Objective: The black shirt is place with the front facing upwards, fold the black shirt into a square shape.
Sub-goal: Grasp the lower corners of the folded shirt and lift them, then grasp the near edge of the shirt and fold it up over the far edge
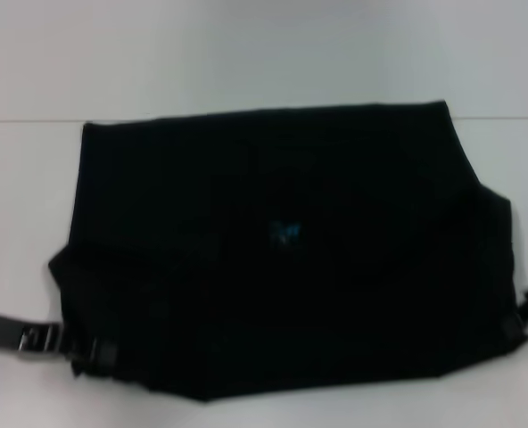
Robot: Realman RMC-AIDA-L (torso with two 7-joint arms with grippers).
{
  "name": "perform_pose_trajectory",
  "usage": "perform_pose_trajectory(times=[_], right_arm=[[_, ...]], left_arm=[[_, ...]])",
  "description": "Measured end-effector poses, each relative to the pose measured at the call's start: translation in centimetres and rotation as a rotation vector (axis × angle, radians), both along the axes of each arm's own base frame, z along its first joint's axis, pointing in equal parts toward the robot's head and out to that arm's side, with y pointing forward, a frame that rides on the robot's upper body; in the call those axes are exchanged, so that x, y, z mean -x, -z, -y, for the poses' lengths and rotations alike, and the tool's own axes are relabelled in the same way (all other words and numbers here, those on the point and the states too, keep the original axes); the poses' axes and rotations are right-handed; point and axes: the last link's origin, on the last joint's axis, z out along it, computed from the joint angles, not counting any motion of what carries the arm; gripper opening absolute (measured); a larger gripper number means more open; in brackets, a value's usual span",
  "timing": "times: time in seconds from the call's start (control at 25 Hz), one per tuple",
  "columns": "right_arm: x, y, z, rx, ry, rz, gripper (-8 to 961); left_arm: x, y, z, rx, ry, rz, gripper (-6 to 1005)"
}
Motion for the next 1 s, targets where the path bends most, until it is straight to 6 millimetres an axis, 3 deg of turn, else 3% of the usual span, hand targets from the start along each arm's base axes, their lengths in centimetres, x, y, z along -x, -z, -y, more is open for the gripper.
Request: perform_pose_trajectory(times=[0.16, 0.48, 0.76, 1.0], right_arm=[[-0.7, -0.2, 2.1, 0.116, -0.013, -0.009, 12], [-0.7, 1.4, 6.0, 0.396, -0.1, -0.037, 13], [-0.7, 2.1, 6.3, 0.406, -0.113, -0.052, 12], [-0.4, 1.5, 5.8, 0.31, -0.108, -0.219, 12]], left_arm=[[-0.3, -0.3, 2.2, 0.157, -0.047, 0.031, 63], [-0.7, 0.1, 5.3, 0.43, -0.055, 0.009, 68], [-0.8, 0.4, 5.4, 0.449, -0.048, 0.009, 72], [-1.9, -0.8, 3.6, 0.307, -0.008, 0.117, 76]])
